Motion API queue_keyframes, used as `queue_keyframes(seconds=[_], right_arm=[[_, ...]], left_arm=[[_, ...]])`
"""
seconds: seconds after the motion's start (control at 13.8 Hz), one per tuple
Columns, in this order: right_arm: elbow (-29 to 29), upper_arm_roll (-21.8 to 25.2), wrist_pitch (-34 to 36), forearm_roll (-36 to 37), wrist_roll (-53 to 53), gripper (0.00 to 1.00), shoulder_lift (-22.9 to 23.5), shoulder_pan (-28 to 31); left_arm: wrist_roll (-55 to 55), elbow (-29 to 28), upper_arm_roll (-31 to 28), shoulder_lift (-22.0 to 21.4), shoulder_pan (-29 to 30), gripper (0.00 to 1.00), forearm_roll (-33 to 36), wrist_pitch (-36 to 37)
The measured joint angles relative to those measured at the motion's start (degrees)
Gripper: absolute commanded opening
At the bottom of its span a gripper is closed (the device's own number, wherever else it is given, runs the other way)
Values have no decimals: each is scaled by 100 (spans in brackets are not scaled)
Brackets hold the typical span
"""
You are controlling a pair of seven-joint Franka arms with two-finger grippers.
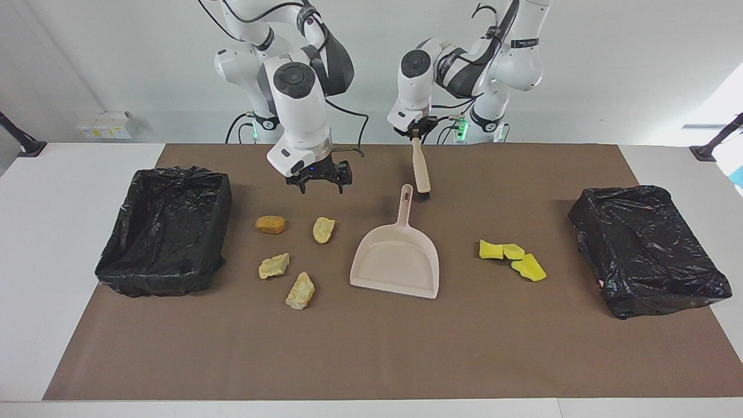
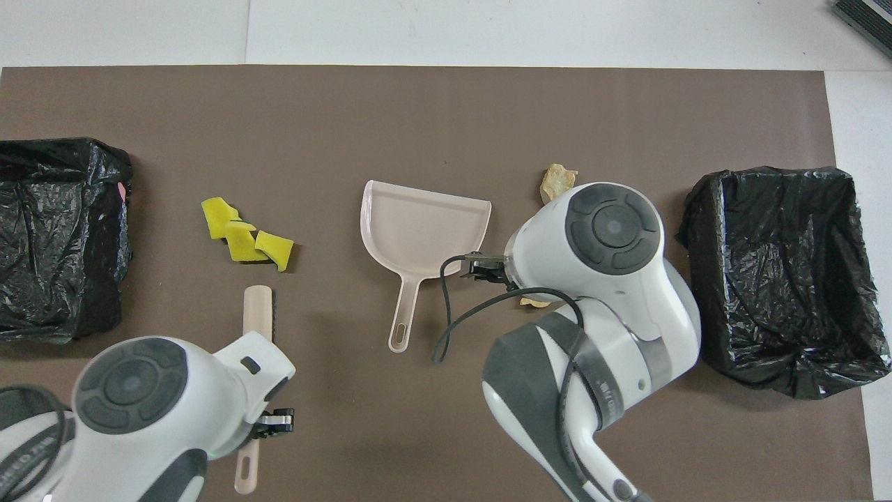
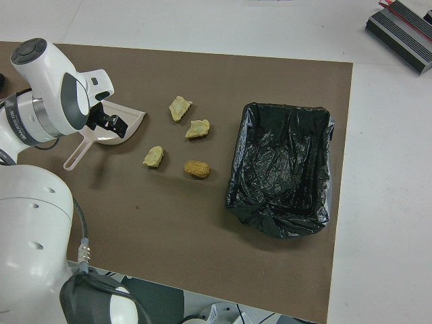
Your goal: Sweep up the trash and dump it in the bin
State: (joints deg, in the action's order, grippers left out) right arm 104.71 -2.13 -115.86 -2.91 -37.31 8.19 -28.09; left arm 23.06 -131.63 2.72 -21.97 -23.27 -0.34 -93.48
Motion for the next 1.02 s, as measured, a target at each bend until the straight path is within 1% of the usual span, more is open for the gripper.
queue_keyframes(seconds=[0.15, 0.22, 0.36, 0.51, 0.58, 0.73, 0.8, 0.87, 0.94, 1.02], right_arm=[[-93, -6, -334, 260, -665, 100, 280, -404], [-174, -9, -470, 437, -1023, 100, 439, -595], [-396, -11, -575, 845, -1727, 100, 805, -947], [-497, -11, -670, 1173, -2263, 100, 1116, -1210], [-501, -11, -833, 1280, -2485, 100, 1257, -1296], [-506, -9, -1018, 1343, -2672, 100, 1472, -1398], [-510, -9, -1034, 1343, -2675, 97, 1535, -1419], [-511, -9, -1034, 1344, -2675, 91, 1569, -1426], [-511, -5, -1033, 1345, -2675, 80, 1576, -1426], [-517, 2, -1033, 1348, -2675, 62, 1575, -1426]], left_arm=[[-1121, 287, -11, 237, 725, 0, 307, -58], [-1559, 502, -14, 451, 1042, 0, 461, -138], [-2178, 1171, -21, 1095, 1507, 0, 759, -249], [-2426, 1838, -22, 1794, 1707, 0, 909, -342], [-2444, 2101, -18, 2131, 1736, 0, 972, -454], [-2444, 2387, 2, 2648, 1844, 0, 1098, -775], [-2491, 2448, 2, 2801, 1939, 0, 1128, -894], [-2572, 2484, 0, 2882, 2028, 0, 1131, -946], [-2634, 2489, 0, 2897, 2087, 0, 1131, -968], [-2656, 2490, 1, 2889, 2100, 0, 1131, -971]])
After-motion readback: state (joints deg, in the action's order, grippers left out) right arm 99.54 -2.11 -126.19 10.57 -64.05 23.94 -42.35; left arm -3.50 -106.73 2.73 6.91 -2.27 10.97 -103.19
